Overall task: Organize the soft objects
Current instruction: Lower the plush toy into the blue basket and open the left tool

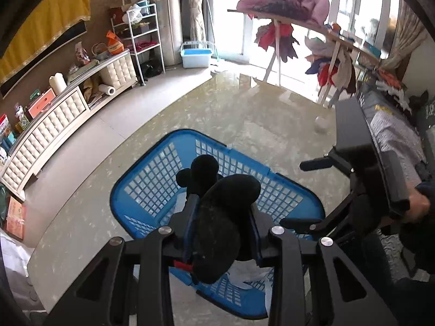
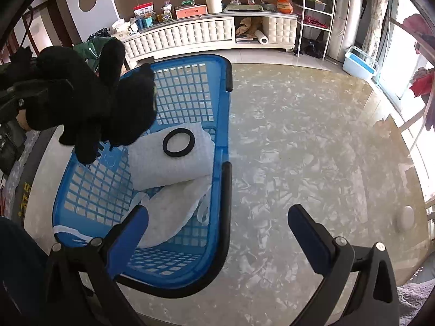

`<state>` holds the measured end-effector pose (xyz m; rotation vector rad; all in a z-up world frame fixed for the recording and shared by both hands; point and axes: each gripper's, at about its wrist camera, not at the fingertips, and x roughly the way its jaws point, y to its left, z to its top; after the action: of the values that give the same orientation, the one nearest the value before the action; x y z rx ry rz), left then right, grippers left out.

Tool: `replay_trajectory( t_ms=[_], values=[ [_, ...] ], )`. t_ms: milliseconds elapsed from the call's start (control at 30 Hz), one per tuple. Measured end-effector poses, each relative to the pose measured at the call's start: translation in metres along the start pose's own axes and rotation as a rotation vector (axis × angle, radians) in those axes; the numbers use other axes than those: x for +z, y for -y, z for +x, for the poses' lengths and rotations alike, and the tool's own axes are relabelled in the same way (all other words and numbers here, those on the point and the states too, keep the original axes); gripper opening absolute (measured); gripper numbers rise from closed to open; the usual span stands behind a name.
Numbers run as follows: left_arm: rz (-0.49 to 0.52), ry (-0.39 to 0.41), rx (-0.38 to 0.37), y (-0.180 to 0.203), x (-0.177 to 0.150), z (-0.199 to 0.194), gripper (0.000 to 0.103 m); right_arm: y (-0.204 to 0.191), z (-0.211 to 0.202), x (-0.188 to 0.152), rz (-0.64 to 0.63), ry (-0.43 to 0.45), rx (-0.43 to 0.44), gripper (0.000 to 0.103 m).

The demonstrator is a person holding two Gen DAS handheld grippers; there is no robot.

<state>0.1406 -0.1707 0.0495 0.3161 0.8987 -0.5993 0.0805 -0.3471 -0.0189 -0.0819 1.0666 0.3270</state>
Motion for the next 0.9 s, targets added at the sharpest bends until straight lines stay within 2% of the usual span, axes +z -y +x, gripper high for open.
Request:
replay_trajectory(
  t_ms=[167, 267, 400, 633, 800, 900],
  values=[
    [-0.009, -0.061, -0.023, 0.0, -0.008, 0.032, 0.031, 0.005, 0.01, 0.0, -0.001, -0.013, 0.008, 0.103],
    [0.014, -0.08, -0.024, 0.0, -0.012, 0.05, 0.031, 0.008, 0.015, 0.001, -0.006, -0.018, 0.005, 0.103],
    [-0.007, -0.086, -0.051, -0.007, -0.016, 0.069, 0.031, 0.012, 0.021, 0.003, 0.0, -0.027, 0.01, 0.103],
    [0.042, -0.106, -0.041, -0.001, -0.013, 0.078, 0.032, 0.014, 0.025, 0.004, 0.006, -0.031, 0.019, 0.103],
    [0.014, -0.148, -0.035, -0.002, -0.013, 0.081, 0.033, 0.011, 0.029, 0.002, -0.002, -0.043, 0.026, 0.103],
    [0.018, -0.178, -0.043, -0.001, -0.016, 0.082, 0.04, 0.01, 0.03, 0.002, -0.008, -0.045, 0.025, 0.103]
  ],
)
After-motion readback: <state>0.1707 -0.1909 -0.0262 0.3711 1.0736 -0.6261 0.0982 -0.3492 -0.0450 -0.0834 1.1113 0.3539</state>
